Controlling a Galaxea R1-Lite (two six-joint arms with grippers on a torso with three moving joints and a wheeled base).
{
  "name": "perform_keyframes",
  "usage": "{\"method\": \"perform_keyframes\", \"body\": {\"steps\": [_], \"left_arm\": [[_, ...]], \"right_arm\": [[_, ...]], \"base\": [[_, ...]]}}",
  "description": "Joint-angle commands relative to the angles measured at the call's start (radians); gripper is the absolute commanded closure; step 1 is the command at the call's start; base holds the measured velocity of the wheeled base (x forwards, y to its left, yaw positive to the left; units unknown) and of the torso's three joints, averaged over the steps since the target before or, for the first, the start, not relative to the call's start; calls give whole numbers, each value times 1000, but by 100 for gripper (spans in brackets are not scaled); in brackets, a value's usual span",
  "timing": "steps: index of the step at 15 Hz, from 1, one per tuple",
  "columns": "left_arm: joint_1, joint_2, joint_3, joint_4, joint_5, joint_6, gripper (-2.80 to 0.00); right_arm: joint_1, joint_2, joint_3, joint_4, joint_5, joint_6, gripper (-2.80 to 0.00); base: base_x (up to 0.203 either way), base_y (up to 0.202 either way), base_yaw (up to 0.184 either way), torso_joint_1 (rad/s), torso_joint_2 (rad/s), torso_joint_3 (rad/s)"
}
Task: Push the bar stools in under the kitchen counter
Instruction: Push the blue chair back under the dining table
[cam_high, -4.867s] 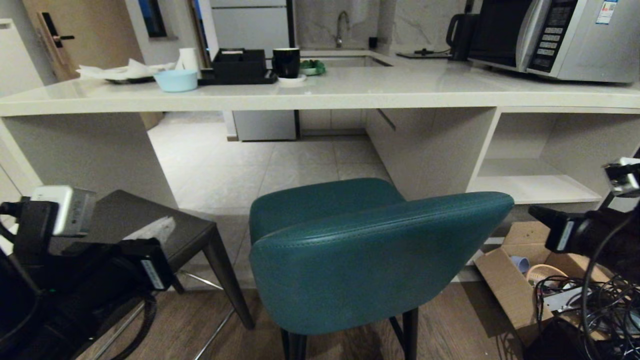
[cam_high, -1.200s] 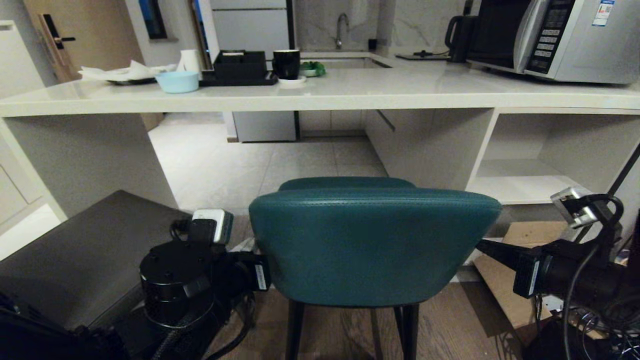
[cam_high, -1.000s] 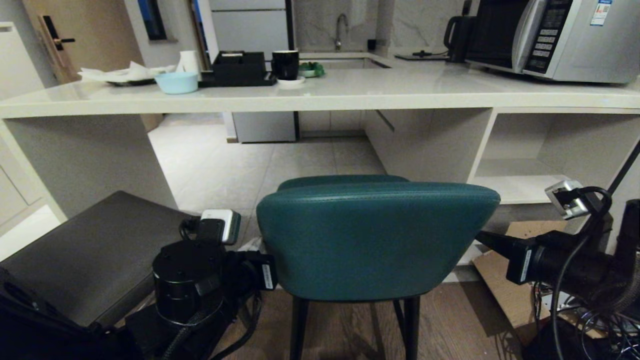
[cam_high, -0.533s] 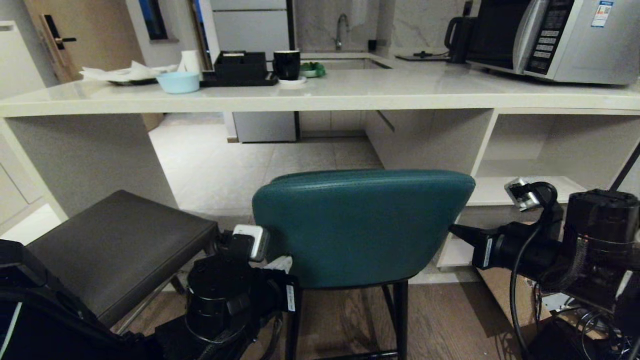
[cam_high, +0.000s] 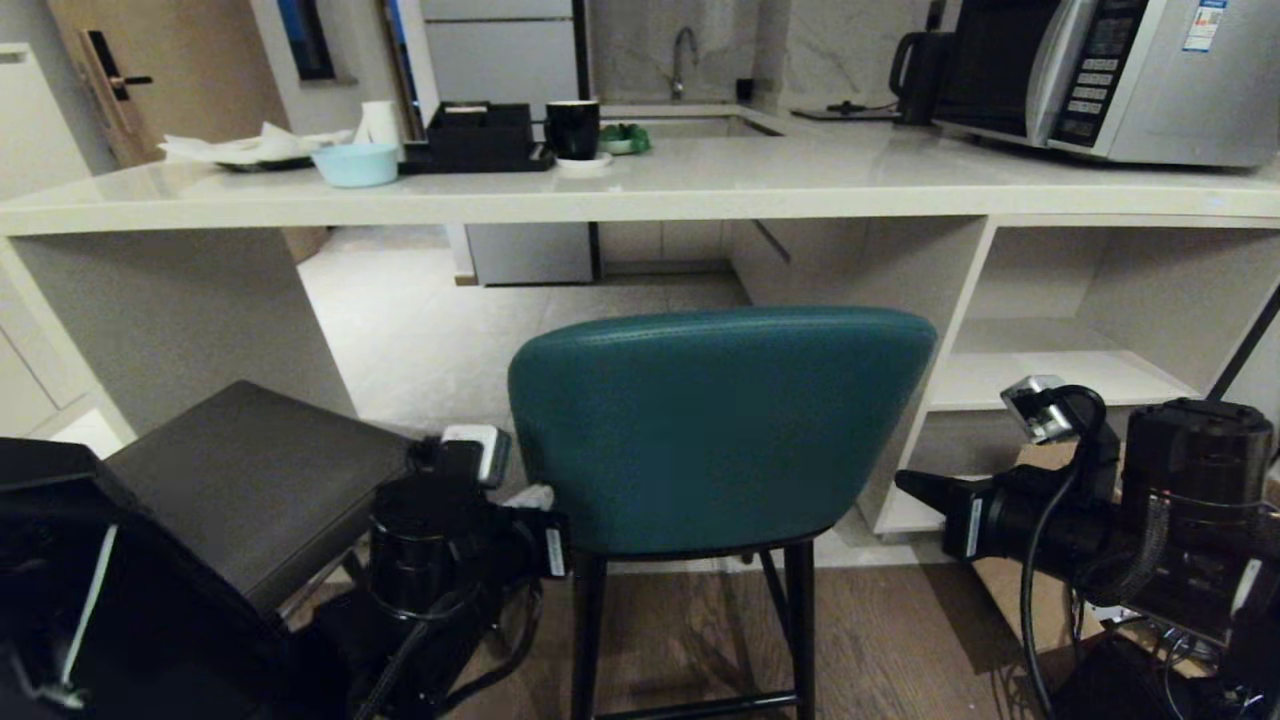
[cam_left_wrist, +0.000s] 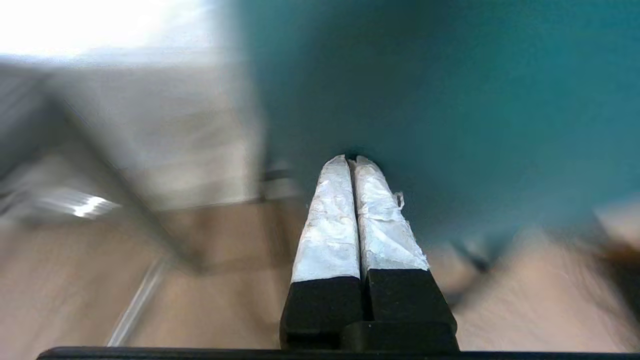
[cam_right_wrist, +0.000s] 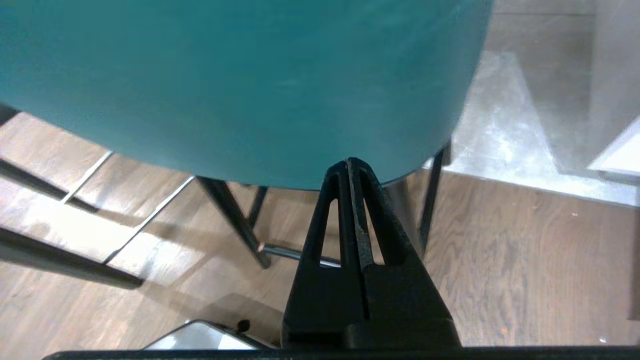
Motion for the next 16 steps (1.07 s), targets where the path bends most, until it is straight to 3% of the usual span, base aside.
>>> {"method": "perform_keyframes", "body": {"steps": [1, 4, 7, 11, 13, 16], "left_arm": [[14, 18, 9, -8, -3, -2, 0], [52, 29, 29, -8, -3, -1, 0], [25, -1, 57, -9, 0, -1, 0], [23, -65, 77, -8, 14, -1, 0], [38, -98, 96, -6, 60, 1, 0], [95, -107, 85, -7, 68, 10, 0]], "right_arm": [[1, -7, 11, -5, 1, 1, 0], [-1, -13, 23, -6, 1, 1, 0], [-5, -19, 25, -6, 1, 2, 0], [-151, 44, -63, -6, 24, 4, 0], [-208, 118, -135, -6, 66, 2, 0], [-230, 219, -257, -6, 89, -1, 0]], "base": [[0, 0, 0, 0, 0, 0], [0, 0, 0, 0, 0, 0], [0, 0, 0, 0, 0, 0], [0, 0, 0, 0, 0, 0], [0, 0, 0, 0, 0, 0], [0, 0, 0, 0, 0, 0]]}}
